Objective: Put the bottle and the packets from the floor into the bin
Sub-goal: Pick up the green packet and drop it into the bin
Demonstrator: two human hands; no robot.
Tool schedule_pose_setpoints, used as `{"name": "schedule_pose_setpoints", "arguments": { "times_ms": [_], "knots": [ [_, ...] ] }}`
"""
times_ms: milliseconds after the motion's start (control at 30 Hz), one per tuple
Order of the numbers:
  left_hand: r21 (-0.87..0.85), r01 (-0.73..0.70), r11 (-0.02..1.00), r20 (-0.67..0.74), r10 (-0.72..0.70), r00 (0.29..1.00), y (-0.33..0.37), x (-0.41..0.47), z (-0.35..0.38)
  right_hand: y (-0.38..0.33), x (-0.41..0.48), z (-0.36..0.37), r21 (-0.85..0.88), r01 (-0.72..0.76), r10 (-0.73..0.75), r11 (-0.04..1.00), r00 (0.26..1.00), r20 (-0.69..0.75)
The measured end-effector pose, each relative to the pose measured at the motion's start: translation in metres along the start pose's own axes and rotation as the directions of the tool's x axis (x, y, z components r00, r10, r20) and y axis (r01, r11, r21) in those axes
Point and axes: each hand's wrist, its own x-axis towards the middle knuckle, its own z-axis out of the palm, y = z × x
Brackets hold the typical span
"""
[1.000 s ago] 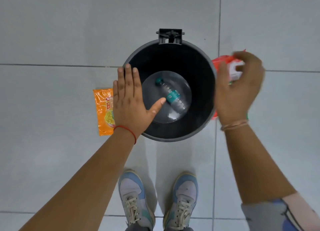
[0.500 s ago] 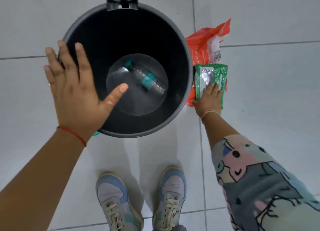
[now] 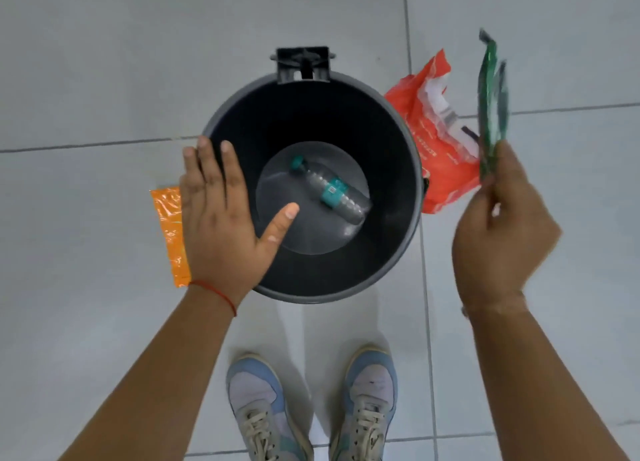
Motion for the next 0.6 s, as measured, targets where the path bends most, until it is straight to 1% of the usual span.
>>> {"name": "schedule_pose_setpoints", "arguments": {
  "times_ms": [33,67,100,133,167,200,233,267,300,333,367,400,467,533,600],
  "knots": [
    [-0.023,0.010,1.000,0.000,-0.010,1.000,0.000,0.000,-0.001,-0.018,-0.004,-0.015,0.046,0.146,-0.142,0.988,0.987,-0.078],
    [-0.057,0.022,0.998,-0.003,-0.022,1.000,0.000,0.000,-0.002,-0.032,-0.009,-0.027,0.066,0.287,-0.277,0.956,0.953,-0.122],
    [-0.100,0.034,0.994,-0.009,-0.035,0.999,0.000,0.001,-0.003,-0.043,-0.014,-0.034,0.078,0.405,-0.395,0.911,0.910,-0.125],
    [-0.150,0.043,0.988,-0.017,-0.046,0.999,0.000,0.001,-0.004,-0.052,-0.018,-0.037,0.085,0.499,-0.493,0.862,0.866,-0.085],
    [-0.203,0.046,0.978,-0.029,-0.053,0.998,0.001,0.001,-0.004,-0.059,-0.024,-0.036,0.089,0.567,-0.569,0.819,0.822,-0.010],
    [-0.253,0.046,0.966,-0.045,-0.060,0.997,0.001,0.000,-0.005,-0.064,-0.029,-0.031,0.093,0.616,-0.623,0.782,0.777,0.096],
    [-0.292,0.047,0.955,-0.062,-0.068,0.996,0.001,-0.001,-0.005,-0.067,-0.032,-0.023,0.082,0.653,-0.651,0.753,0.723,0.231],
    [-0.309,0.054,0.950,-0.075,-0.081,0.994,0.000,-0.002,-0.005,-0.069,-0.035,-0.013,0.045,0.680,-0.639,0.732,0.662,0.392],
    [-0.304,0.068,0.950,-0.078,-0.096,0.992,-0.001,-0.003,-0.005,-0.070,-0.038,-0.002,-0.010,0.694,-0.566,0.720,0.596,0.570],
    [-0.289,0.090,0.953,-0.074,-0.116,0.990,-0.002,-0.004,-0.005,-0.071,-0.040,0.011,-0.066,0.691,-0.442,0.720,0.529,0.725],
    [-0.272,0.114,0.956,-0.069,-0.137,0.988,-0.002,-0.004,-0.004,-0.072,-0.041,0.026,-0.111,0.670,-0.298,0.734,0.465,0.833],
    [-0.258,0.135,0.957,-0.064,-0.156,0.986,-0.002,-0.005,-0.003,-0.071,-0.041,0.040,-0.160,0.644,-0.164,0.748,0.414,0.895],
    [-0.235,0.157,0.959,-0.063,-0.176,0.982,-0.001,-0.004,-0.002,-0.070,-0.041,0.065,-0.251,0.610,0.016,0.752,0.363,0.931],
    [-0.218,0.159,0.963,-0.063,-0.177,0.982,0.000,-0.004,-0.002,-0.069,-0.039,0.083,-0.296,0.573,0.112,0.764,0.335,0.936],
    [-0.210,0.156,0.965,-0.062,-0.173,0.983,-0.001,-0.004,-0.001,-0.069,-0.041,0.094,-0.294,0.554,0.144,0.779,0.299,0.943]
  ]
}}
